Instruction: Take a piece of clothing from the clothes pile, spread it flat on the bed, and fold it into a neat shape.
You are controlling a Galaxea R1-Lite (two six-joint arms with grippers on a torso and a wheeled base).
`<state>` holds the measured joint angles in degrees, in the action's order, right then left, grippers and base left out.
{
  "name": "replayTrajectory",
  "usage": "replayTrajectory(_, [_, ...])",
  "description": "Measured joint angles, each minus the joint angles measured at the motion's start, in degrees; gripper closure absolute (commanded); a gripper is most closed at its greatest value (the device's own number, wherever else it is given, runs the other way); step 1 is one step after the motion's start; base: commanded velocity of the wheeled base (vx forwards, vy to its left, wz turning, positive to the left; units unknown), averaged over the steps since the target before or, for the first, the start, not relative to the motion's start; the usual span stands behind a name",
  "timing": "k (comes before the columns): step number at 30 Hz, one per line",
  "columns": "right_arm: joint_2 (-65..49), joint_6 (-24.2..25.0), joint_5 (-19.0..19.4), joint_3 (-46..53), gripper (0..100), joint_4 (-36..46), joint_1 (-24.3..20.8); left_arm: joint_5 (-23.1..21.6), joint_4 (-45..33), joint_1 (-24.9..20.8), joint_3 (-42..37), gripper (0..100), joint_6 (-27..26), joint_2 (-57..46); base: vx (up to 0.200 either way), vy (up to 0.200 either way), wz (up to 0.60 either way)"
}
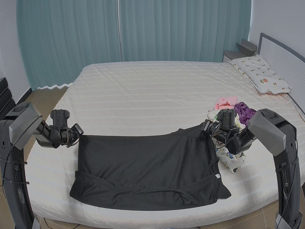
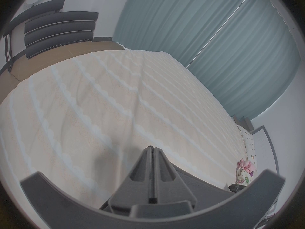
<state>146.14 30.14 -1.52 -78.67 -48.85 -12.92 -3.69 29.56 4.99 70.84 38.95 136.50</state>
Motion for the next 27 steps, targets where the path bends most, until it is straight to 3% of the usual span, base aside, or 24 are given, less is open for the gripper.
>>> replayTrajectory(27, [-3.64,0.32,-0.04,7.25,100,-5.58,-0.39,-0.18,3.80,0.35,-4.96,100,-0.50,-2.40,0.000,0.000,0.00])
